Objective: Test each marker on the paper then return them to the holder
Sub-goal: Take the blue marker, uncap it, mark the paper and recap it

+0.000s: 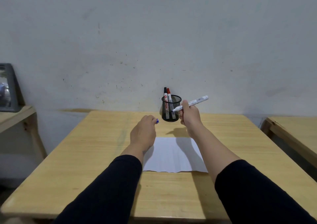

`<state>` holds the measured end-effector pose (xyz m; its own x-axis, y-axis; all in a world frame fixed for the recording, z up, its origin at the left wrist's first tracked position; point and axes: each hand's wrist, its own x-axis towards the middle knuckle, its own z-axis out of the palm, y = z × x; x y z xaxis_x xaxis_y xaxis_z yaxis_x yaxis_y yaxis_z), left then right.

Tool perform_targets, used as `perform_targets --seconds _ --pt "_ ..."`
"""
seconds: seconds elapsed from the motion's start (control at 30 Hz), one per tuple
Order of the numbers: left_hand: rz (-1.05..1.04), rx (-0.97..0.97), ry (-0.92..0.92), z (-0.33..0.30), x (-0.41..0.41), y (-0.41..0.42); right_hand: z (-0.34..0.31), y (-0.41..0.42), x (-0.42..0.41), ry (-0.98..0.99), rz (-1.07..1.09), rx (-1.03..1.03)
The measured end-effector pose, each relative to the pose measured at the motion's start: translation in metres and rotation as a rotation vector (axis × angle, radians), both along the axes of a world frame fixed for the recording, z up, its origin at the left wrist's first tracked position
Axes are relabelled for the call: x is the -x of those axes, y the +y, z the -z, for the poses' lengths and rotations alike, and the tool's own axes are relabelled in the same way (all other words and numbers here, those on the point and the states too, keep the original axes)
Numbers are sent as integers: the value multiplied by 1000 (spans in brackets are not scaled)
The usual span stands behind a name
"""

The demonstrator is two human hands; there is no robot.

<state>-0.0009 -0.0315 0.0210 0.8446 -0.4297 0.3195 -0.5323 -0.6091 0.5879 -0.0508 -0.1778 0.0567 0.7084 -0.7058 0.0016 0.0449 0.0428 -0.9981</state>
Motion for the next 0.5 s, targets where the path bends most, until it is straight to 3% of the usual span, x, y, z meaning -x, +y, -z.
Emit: perform_targets --seconds 0.33,0.5 --pt "-161 -229 -30 58 -25 38 34 35 -8 13 -92 -51" --pt "-149 -186 -38 64 -26 38 49 47 -22 20 -136 -62"
